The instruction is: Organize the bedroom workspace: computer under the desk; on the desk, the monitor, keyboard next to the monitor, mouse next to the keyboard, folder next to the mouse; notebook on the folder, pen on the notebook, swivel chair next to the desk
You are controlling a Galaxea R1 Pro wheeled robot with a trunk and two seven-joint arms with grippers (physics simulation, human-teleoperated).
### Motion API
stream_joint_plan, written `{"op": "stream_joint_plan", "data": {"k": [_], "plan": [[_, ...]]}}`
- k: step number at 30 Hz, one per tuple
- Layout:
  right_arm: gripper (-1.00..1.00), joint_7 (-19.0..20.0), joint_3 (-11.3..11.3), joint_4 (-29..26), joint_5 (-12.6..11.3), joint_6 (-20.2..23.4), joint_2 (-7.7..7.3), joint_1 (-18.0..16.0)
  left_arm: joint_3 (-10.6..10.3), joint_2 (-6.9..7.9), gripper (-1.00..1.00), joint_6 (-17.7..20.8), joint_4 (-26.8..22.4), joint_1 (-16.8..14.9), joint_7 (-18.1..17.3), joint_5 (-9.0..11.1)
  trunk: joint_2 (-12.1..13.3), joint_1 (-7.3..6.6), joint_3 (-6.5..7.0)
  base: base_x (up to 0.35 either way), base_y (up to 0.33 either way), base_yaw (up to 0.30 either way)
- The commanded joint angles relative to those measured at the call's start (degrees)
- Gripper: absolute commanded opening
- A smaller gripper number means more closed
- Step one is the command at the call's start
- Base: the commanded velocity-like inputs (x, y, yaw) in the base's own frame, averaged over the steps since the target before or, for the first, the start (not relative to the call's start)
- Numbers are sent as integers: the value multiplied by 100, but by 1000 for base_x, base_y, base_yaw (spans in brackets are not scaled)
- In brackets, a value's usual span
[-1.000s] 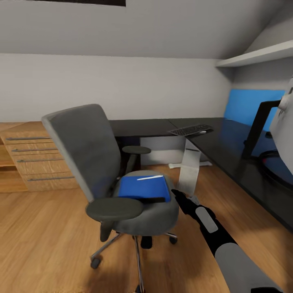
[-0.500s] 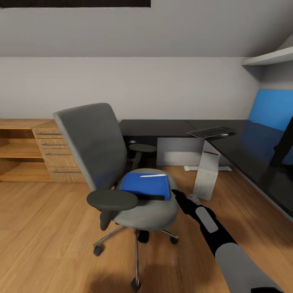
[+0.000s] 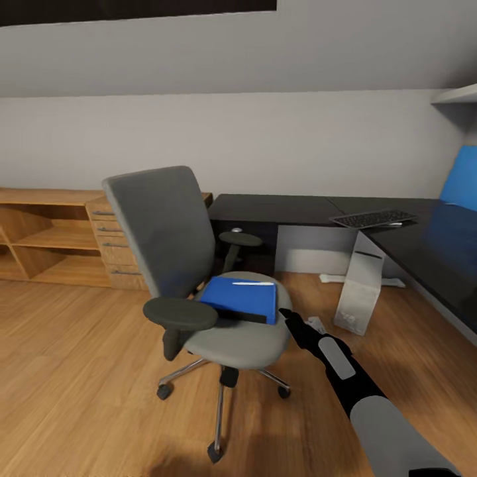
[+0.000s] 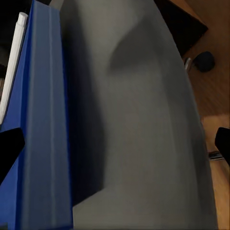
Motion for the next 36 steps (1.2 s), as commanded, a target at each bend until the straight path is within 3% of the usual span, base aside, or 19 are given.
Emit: {"op": "stream_joint_plan", "data": {"k": [1,6,18,36], "plan": [[100,-33,8,-10,-45,6,-2,-2,7,-4,100,21,-13,0,43,60,-2,-1,-5,0,-5,41],[100,-33,-46,-14,-42,-1,-17,2,4,-4,100,21,-13,0,42,60,-2,-1,-5,55,-64,22],[100,-35,-415,-13,-43,-9,-54,8,-1,-4,100,20,-13,0,43,60,-2,-1,-5,149,-146,4],[100,-42,-480,-16,-43,-12,-59,16,4,-4,100,21,-6,0,42,60,-2,-1,-5,22,-21,0]]}}
